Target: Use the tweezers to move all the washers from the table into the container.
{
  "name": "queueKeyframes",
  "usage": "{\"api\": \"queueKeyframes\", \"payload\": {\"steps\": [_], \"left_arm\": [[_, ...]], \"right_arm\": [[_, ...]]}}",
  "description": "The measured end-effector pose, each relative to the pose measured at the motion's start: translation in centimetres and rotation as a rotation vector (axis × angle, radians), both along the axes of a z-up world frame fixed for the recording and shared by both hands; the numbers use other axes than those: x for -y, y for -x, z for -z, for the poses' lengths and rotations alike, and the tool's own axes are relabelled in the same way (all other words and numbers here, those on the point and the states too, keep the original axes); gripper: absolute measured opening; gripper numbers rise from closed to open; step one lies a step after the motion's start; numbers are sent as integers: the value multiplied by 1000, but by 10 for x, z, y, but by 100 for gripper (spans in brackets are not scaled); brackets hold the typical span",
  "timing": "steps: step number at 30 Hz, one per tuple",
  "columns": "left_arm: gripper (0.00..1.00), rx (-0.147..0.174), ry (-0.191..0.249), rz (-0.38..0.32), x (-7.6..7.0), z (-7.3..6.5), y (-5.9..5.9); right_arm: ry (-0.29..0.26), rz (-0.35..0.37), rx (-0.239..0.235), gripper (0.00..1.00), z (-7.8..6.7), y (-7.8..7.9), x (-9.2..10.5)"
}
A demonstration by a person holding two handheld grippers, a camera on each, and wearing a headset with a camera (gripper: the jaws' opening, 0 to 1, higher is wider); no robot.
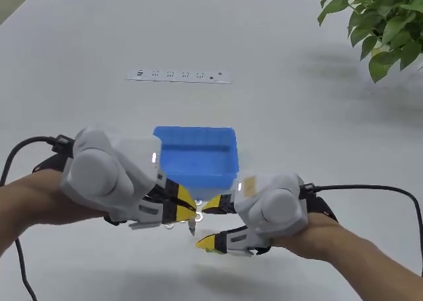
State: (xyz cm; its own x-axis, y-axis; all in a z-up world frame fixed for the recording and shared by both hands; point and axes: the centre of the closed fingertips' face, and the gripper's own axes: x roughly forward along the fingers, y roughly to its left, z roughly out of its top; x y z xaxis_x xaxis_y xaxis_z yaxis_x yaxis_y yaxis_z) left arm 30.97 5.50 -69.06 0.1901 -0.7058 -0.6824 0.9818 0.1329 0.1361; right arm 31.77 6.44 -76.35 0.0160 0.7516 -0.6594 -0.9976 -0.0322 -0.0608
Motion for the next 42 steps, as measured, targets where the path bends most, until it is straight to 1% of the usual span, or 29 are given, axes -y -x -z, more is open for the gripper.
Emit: {"api": "queueKeyframes", "payload": {"steps": [9,14,25,28,30,35,42], "left_arm": [[5,-2,-9,16,0,2,-9],[5,-3,-16,29,-1,4,-13],[5,-1,-5,32,0,5,-24],[5,-12,8,26,1,5,-28],[5,-6,10,22,2,5,-30],[5,-6,4,31,3,5,-29],[5,3,4,30,3,2,-33]], "right_arm": [[-3,14,7,33,-1,-9,3],[0,16,8,32,-1,-11,4],[6,20,5,32,2,-13,5],[8,18,6,32,3,-13,5],[6,17,6,32,3,-13,5],[7,16,7,32,3,-14,4],[10,15,10,32,3,-16,4]]}}
